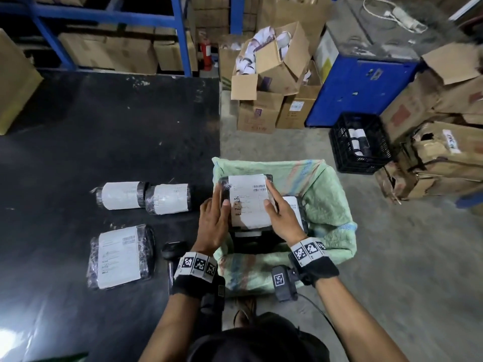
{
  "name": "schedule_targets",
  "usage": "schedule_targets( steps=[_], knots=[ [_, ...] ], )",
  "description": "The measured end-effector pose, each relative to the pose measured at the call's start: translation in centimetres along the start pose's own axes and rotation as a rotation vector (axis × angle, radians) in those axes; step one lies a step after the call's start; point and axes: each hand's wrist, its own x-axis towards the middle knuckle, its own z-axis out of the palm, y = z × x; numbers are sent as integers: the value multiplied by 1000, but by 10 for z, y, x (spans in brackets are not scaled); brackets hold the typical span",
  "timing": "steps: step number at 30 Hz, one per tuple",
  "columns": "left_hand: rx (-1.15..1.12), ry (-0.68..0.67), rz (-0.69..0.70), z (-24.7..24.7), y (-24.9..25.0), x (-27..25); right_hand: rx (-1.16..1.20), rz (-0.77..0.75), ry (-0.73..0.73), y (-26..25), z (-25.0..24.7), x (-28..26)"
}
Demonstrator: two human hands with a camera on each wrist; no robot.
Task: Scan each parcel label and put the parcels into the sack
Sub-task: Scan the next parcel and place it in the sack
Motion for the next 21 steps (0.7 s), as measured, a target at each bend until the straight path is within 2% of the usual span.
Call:
schedule_targets(
  steps=[4,7,10,15,21],
  knots=[
    [276,-18,-45,19,-48,2,-131,122,-96,28,-13,21],
    [364,-61,-75,33,-51,-8,-228,207,-169,52,-17,42],
    [401,-26,-44,40,-49,-19,-333,343,-270,67,-17,64],
    [377,-10,-40,38,-54,-19,-401,431,-372,84,-14,95],
    [354,-40,-26,35,-57,-20,-439,492,-338,111,6,102]
  ],
)
